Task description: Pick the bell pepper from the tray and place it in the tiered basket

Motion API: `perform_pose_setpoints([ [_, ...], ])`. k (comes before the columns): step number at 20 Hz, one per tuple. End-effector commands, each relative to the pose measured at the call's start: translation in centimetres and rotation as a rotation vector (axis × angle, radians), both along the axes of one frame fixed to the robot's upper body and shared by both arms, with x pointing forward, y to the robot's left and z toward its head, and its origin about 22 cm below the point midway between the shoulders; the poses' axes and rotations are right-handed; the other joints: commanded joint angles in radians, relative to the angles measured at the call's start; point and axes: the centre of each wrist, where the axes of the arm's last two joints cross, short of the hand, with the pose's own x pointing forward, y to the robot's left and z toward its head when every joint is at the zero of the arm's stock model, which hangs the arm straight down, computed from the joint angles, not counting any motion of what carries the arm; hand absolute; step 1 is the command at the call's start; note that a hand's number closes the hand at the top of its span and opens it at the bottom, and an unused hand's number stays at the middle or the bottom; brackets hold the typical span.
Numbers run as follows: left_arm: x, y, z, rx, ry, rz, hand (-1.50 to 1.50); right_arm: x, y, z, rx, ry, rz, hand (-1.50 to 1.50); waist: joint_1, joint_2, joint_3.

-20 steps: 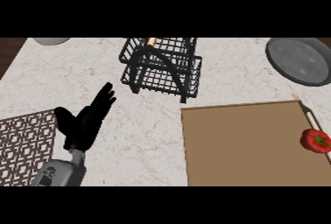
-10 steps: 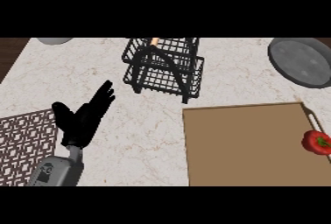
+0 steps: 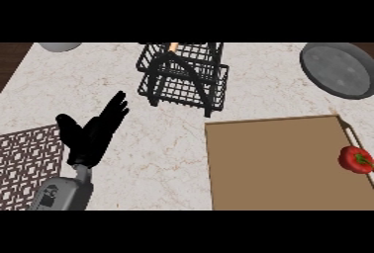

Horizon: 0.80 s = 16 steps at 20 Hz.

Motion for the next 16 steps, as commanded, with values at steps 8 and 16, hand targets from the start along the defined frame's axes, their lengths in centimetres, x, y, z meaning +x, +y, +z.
perform_pose_setpoints([
  [8, 0.1, -0.5, 1.0, 0.016, -0.016, 0.014, 0.00, -0.7, 3.2, -2.9, -0.133, 0.078, 0.137, -1.50, -0.006, -0.001, 0.000],
  [16, 0.7, 1.6, -0.5, 0.012, 0.010, 0.000, 0.00, -0.1, 5.4, -4.7, -0.165, 0.122, 0.191, -1.50, -0.006, -0.001, -0.001],
])
